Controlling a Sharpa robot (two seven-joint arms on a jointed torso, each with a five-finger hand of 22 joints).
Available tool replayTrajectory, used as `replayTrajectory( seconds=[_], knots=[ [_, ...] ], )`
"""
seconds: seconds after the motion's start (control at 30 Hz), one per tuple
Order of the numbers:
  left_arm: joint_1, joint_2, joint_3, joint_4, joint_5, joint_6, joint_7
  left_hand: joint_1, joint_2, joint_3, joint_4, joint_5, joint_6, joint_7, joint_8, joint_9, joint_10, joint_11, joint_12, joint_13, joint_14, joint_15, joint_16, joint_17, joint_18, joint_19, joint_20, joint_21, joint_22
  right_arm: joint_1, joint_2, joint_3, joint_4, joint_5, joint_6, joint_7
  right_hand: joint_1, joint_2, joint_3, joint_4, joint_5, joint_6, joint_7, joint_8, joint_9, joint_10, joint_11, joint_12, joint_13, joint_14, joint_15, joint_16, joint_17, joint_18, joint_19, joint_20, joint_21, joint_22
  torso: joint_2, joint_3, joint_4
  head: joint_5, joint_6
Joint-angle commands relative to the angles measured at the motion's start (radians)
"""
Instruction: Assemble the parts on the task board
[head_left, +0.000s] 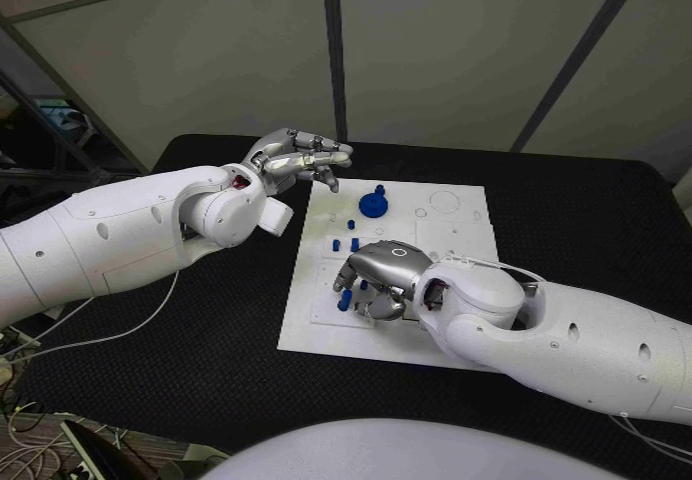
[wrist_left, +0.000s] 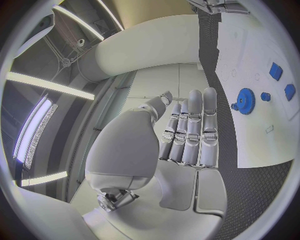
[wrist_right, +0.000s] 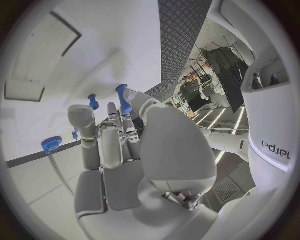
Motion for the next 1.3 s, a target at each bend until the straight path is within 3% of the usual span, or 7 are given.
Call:
replayTrajectory(
  seconds=[0.03, 0.37, 0.5, 0.77, 0.87, 1.03, 1.3],
  knots=[
    [0.002, 0.0, 0.001, 0.0, 0.002, 0.008, 0.001, -0.009, -0.001, -0.005, 0.001, -0.004, -0.004, -0.001, 0.001, 0.001, -0.005, -0.001, 0.004, 0.0, 0.004, 0.004, -0.003, -0.001, -0.002, 0.006, -0.001, -0.005, -0.001, 0.0, -0.007, 0.0, 0.01, -0.015, -0.062, 0.02, 0.005, -0.01, -0.009, -0.002, 0.005, -0.012, -0.003, -0.002, 0.0, -0.011, 0.0, 0.0, 0.0, 0.045, 0.009, -0.005, -0.002, 0.009, -0.003, 0.008, -0.005, -0.003, 0.0, -0.0003, 0.0002, 0.0, 0.001],
    [0.002, -0.005, 0.001, 0.0, 0.002, 0.008, 0.0, -0.009, -0.001, -0.005, 0.001, -0.004, -0.004, -0.001, 0.001, 0.001, -0.005, -0.001, 0.004, 0.0, 0.004, 0.004, -0.003, -0.001, -0.002, 0.006, -0.001, -0.005, -0.001, -0.003, -0.113, 0.002, 0.088, 0.007, -0.196, 0.042, 0.008, -0.009, -0.034, -0.001, 0.002, -0.018, 0.002, 0.002, 0.003, -0.022, 0.0, 0.016, 0.003, 0.033, 0.01, -0.033, -0.046, 0.019, -0.03, 0.009, -0.041, -0.057, -0.002, -0.0004, -0.0015, -0.004, 0.005],
    [0.002, -0.01, 0.001, 0.001, 0.002, 0.008, -0.001, -0.009, -0.001, -0.005, 0.001, -0.004, -0.004, -0.001, 0.001, 0.001, -0.005, -0.001, 0.004, 0.0, 0.004, 0.004, -0.003, -0.001, -0.002, 0.006, -0.001, -0.005, -0.001, 0.003, -0.203, 0.019, 0.125, 0.154, -0.254, 0.029, -0.061, 0.001, -0.075, 0.062, -0.022, 0.04, 0.036, 0.023, 0.012, 0.057, -0.011, 0.07, 0.013, 0.018, 0.003, -0.073, -0.099, 0.039, -0.088, 0.006, -0.122, -0.17, -0.003, -0.0017, -0.0023, -0.009, 0.008],
    [0.001, -0.02, -0.001, 0.003, 0.002, 0.004, -0.003, -0.008, -0.001, -0.005, 0.001, -0.004, -0.005, 0.0, 0.001, 0.001, -0.006, -0.001, 0.004, -0.001, 0.004, 0.003, -0.003, -0.002, -0.002, 0.007, -0.001, -0.006, -0.002, 0.008, -0.378, 0.045, 0.185, 0.341, -0.258, -0.066, -0.119, -0.026, -0.158, 0.131, 0.004, 0.121, -0.02, 0.062, 0.023, 0.35, -0.088, 0.261, 0.122, 0.069, -0.058, 0.043, 0.079, 0.001, 0.048, -0.045, 0.01, 0.03, -0.002, 0.0022, -0.0157, -0.026, 0.023],
    [0.001, -0.021, -0.002, 0.003, 0.002, 0.003, -0.003, -0.008, -0.001, -0.005, 0.001, -0.004, -0.005, 0.0, 0.001, 0.001, -0.006, -0.001, 0.004, -0.001, 0.004, 0.003, -0.003, -0.002, -0.002, 0.007, -0.001, -0.006, -0.002, 0.008, -0.43, 0.047, 0.204, 0.357, -0.235, -0.117, -0.121, -0.017, -0.235, 0.171, 0.039, 0.124, -0.044, 0.084, 0.027, 0.372, -0.106, 0.554, 0.435, 0.078, -0.067, 0.083, 0.137, -0.01, 0.089, -0.073, 0.058, 0.099, -0.003, 0.0025, -0.0191, -0.036, 0.026],
    [0.001, -0.023, -0.003, 0.007, 0.002, 0.003, -0.003, -0.008, -0.001, -0.005, 0.001, -0.004, -0.005, 0.0, 0.001, 0.001, -0.006, -0.001, 0.004, -0.001, 0.004, 0.003, -0.003, -0.002, -0.002, 0.007, -0.001, -0.006, -0.002, 0.008, -0.485, 0.049, 0.227, 0.346, -0.219, -0.201, -0.134, 0.002, -0.353, 0.235, 0.115, 0.12, -0.04, 0.119, 0.039, 0.407, -0.106, 1.091, 1.041, 0.093, -0.073, 0.136, 0.23, -0.027, 0.121, -0.066, 0.104, 0.173, -0.001, 0.0039, -0.0206, -0.076, 0.034],
    [0.001, -0.025, -0.003, 0.012, 0.002, 0.003, -0.003, -0.008, -0.001, -0.005, 0.001, -0.004, -0.005, 0.0, 0.001, 0.001, -0.006, -0.001, 0.004, -0.001, 0.004, 0.003, -0.003, -0.002, -0.002, 0.007, -0.001, -0.006, -0.002, -0.001, -0.501, 0.048, 0.229, 0.307, -0.193, -0.299, -0.113, 0.031, -0.479, 0.292, 0.126, 0.111, -0.042, 0.164, 0.057, 0.411, -0.104, 1.245, 1.23, 0.1, -0.071, 0.156, 0.268, -0.033, 0.134, -0.064, 0.132, 0.215, 0.0, 0.004, -0.0217, -0.11, 0.037]
  ],
)
